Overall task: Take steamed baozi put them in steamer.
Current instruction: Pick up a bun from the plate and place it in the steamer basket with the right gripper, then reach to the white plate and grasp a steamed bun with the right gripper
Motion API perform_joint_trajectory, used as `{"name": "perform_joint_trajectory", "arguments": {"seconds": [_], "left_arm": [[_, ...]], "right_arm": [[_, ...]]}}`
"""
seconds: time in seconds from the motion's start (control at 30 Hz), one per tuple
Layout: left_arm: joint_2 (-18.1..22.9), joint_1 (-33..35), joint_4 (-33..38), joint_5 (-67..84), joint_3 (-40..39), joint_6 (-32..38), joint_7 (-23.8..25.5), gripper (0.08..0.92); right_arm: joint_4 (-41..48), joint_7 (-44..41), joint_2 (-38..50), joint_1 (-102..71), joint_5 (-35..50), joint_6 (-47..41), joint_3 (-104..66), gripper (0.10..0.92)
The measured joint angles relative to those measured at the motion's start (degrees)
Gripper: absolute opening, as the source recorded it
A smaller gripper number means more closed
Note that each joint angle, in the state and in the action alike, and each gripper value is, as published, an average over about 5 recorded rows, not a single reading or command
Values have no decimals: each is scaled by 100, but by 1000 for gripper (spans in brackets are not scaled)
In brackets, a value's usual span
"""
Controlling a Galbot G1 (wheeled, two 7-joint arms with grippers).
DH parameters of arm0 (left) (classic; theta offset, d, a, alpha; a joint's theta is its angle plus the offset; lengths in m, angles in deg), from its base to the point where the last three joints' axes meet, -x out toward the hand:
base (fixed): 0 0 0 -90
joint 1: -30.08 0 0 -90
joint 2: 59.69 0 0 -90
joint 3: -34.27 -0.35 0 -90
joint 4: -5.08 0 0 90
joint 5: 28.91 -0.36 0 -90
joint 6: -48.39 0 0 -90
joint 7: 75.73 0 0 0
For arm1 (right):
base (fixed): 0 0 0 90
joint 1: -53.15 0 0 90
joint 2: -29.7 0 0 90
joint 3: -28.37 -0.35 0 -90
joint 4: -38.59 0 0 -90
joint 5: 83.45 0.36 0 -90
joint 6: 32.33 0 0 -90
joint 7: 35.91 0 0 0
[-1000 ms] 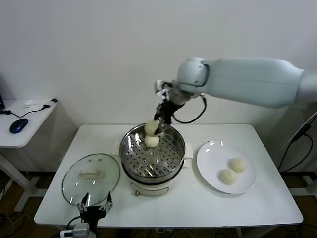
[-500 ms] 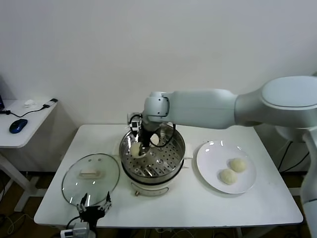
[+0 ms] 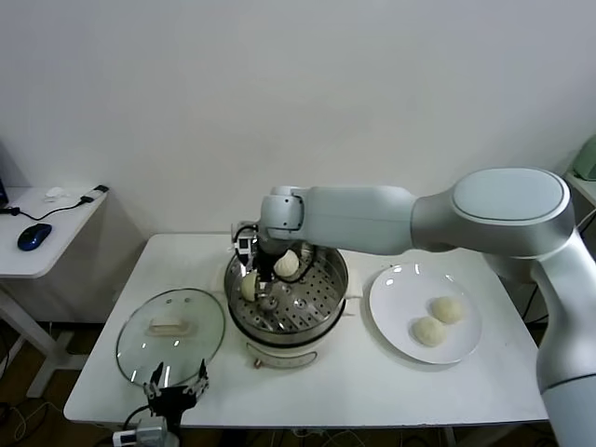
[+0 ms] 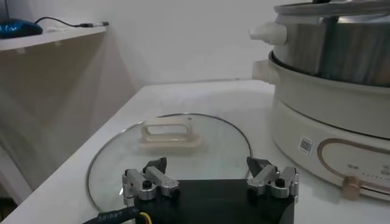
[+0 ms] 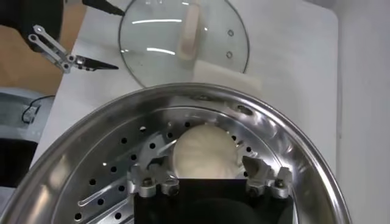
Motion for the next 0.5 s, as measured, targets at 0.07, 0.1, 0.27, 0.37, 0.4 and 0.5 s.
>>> {"name": "perform_joint_trajectory", "arguments": {"seconds": [0.07, 0.1, 0.27, 0.37, 0.4, 0.5], "left_arm": [[0, 1, 15, -8, -13, -3, 0, 823], [1, -1, 22, -14, -20, -4, 0, 823], [1, 5, 54, -48, -43, -12, 1, 823], [-4, 14, 70, -56, -38, -14, 1, 823], [-6, 18, 77, -58, -34, -14, 1, 823], [-9, 28, 104, -61, -16, -17, 2, 823]], "right_arm": [[-55, -176, 150, 162, -40, 156, 30, 821], [-89, -278, 248, 259, -62, 241, 55, 822], [-354, -872, 1011, 870, -234, 711, 322, 823], [-573, -1223, 1630, 1247, -445, 1005, 596, 823], [-650, -1323, 1852, 1346, -535, 1096, 691, 823], [-885, -1551, 2549, 1526, -856, 1322, 934, 823]]}}
